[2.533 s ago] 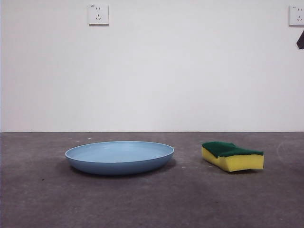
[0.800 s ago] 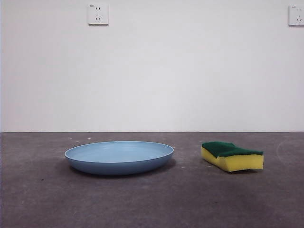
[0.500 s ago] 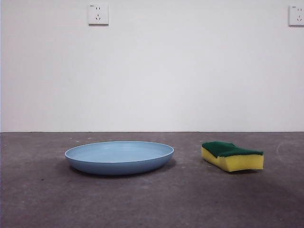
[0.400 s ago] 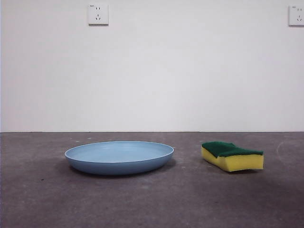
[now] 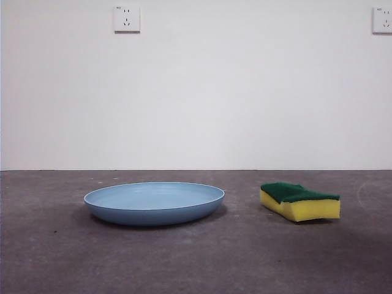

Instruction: Pick up the plate,pick up the cloth,clean the plate with the cloth

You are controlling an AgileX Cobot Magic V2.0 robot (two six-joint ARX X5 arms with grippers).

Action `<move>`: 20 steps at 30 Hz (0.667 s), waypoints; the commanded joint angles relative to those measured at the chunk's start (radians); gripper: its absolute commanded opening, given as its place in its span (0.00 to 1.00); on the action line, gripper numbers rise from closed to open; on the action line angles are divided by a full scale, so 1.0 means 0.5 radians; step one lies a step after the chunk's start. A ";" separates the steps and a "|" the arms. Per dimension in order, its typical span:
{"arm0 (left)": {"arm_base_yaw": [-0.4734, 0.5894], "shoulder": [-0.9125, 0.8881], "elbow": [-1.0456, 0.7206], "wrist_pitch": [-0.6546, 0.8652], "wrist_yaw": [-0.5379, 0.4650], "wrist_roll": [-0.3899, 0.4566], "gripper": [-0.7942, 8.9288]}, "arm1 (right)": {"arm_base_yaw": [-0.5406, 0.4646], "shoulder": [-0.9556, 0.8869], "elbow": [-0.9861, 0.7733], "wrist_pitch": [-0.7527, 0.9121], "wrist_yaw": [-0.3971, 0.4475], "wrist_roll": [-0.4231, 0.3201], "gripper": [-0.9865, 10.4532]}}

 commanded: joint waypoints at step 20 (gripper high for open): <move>0.007 -0.005 -0.027 0.004 -0.002 -0.012 0.08 | 0.001 -0.005 -0.027 0.011 0.014 0.028 0.09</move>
